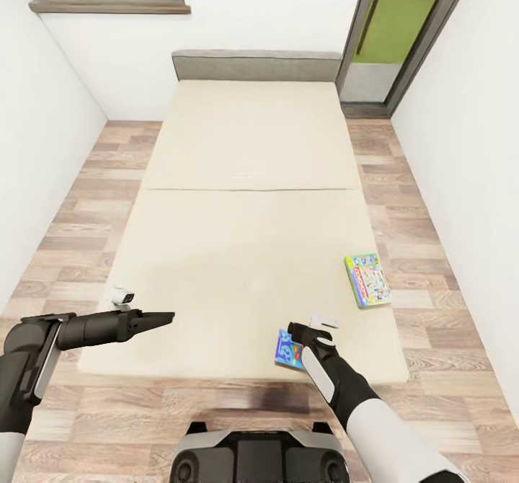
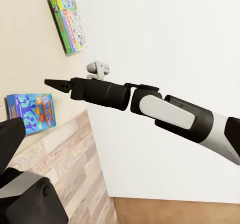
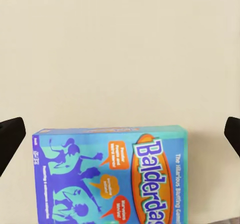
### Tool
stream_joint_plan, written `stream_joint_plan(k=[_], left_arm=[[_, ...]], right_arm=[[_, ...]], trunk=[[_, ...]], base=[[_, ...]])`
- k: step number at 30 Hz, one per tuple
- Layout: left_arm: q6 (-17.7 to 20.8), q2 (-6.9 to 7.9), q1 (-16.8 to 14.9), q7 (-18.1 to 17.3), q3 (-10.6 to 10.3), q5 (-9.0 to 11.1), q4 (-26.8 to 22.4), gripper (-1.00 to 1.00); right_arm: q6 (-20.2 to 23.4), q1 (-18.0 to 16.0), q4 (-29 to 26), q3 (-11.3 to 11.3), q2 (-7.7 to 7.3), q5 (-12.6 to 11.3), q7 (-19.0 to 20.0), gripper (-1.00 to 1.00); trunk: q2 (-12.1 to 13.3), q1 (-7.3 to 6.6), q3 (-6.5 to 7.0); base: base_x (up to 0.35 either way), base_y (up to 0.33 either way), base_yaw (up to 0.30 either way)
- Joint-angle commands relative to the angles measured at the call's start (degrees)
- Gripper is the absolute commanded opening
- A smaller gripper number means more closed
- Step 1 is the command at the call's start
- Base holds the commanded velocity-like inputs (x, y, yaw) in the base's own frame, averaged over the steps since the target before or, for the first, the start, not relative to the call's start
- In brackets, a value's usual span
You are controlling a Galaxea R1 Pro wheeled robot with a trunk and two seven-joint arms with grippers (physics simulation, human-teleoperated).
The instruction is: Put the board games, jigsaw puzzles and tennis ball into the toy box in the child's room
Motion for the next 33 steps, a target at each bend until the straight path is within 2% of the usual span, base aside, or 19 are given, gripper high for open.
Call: stream_joint_plan(k=[1,18,33], left_arm=[[0.61,0.02,-0.02,-0.23,-0.01,-0.03,-0.01,1.0],[0.61,-0.02,-0.02,-0.23,0.0,-0.03,-0.01,1.0],[0.61,-0.05,-0.02,-0.23,-0.06,-0.03,0.0,1.0]], right_arm=[[0.25,-0.04,-0.11,0.27,-0.05,-0.36,-0.48,1.0],[0.23,-0.2,-0.09,0.25,-0.06,-0.28,-0.47,1.0],[-0.38,-0.12,-0.11,0.36,-0.06,-0.16,-0.47,1.0]], trunk=[[-0.09,0.03,-0.17],[-0.09,0.03,-1.76],[-0.09,0.03,-3.17]], base=[[0.0,0.0,0.0],[0.001,0.0,0.0],[0.073,0.055,0.0]])
